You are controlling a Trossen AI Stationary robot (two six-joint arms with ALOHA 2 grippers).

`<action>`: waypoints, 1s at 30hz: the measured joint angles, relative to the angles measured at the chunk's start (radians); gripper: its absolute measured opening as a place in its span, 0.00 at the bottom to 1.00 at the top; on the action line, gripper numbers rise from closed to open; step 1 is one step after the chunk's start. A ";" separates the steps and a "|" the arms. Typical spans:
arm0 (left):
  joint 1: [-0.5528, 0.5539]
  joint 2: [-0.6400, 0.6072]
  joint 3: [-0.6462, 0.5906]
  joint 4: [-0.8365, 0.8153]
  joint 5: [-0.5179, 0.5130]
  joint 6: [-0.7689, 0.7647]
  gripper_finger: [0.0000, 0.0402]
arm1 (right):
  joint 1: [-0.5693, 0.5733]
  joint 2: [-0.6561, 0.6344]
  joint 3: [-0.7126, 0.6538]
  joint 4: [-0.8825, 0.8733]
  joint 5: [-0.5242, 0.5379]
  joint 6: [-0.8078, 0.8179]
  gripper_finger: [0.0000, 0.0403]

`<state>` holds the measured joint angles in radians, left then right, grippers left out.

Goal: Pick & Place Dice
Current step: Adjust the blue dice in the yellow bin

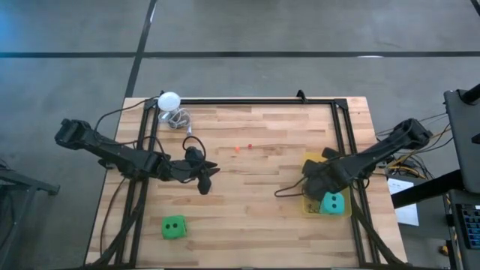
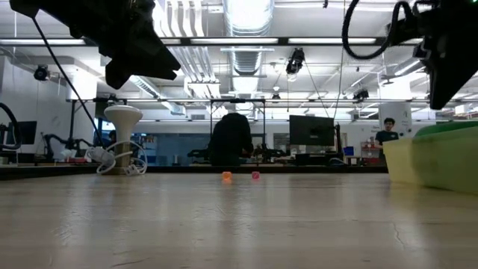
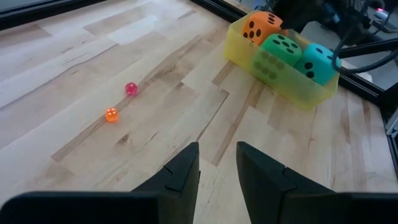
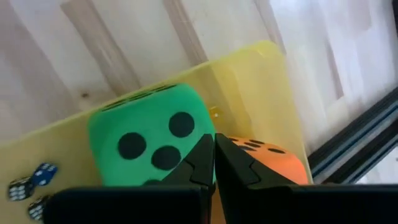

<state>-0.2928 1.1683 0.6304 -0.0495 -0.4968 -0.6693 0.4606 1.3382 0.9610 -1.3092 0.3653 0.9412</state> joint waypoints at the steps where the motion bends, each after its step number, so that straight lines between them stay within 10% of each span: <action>1: 0.000 0.000 0.000 0.000 0.000 0.000 0.28 | 0.003 -0.004 0.012 -0.005 -0.001 0.001 0.02; 30: 0.000 0.000 0.000 0.001 0.000 -0.001 0.28 | 0.216 0.222 0.099 0.048 -0.358 0.187 0.02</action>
<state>-0.2928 1.1679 0.6304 -0.0489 -0.4965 -0.6706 0.6764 1.5605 1.0598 -1.2616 0.0068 1.1278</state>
